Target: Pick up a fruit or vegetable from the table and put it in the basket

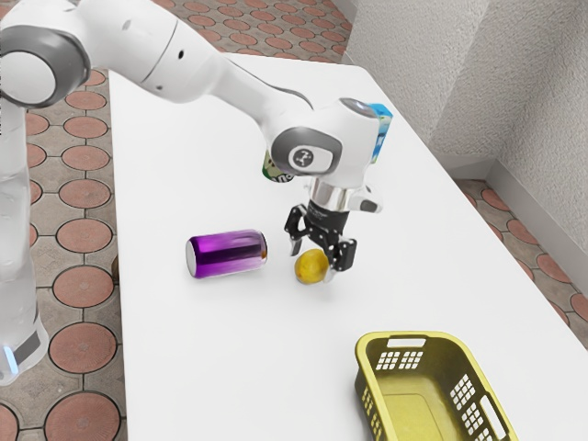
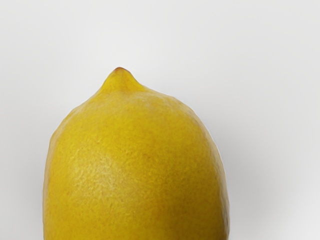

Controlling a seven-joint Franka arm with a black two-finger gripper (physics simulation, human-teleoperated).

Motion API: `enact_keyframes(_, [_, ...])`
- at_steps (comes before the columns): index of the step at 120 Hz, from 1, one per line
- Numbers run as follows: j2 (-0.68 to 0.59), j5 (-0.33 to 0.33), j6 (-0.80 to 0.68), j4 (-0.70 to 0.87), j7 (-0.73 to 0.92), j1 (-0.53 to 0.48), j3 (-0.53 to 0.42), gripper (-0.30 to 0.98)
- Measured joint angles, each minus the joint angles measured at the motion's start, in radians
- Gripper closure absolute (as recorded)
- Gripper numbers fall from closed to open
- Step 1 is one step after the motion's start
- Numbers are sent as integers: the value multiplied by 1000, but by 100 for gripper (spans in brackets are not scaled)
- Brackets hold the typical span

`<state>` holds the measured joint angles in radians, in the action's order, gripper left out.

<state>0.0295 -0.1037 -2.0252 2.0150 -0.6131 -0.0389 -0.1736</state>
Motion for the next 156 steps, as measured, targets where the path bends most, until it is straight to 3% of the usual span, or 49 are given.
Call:
enact_keyframes(16, [9, -1, -13, 17, -6, -8, 7, 2])
enact_keyframes(35, [12, 1, -23, 22, -17, -28, 7, 27])
enact_keyframes(48, [2, 7, -14, 18, -25, -30, 7, 32])
enact_keyframes(65, [-52, 84, 134, -140, -33, -50, -16, 35])
enact_keyframes(82, [-45, 159, 335, -382, -14, -128, -132, 33])
enact_keyframes(101, [30, 191, 459, -503, 32, -249, -371, 34])
enact_keyframes(110, [97, 218, 492, -566, 52, -116, -456, 34])
enact_keyframes(121, [160, 251, 518, -632, 74, 63, -489, 35])
enact_keyframes(156, [378, 362, 579, -895, 156, 191, -483, 35])
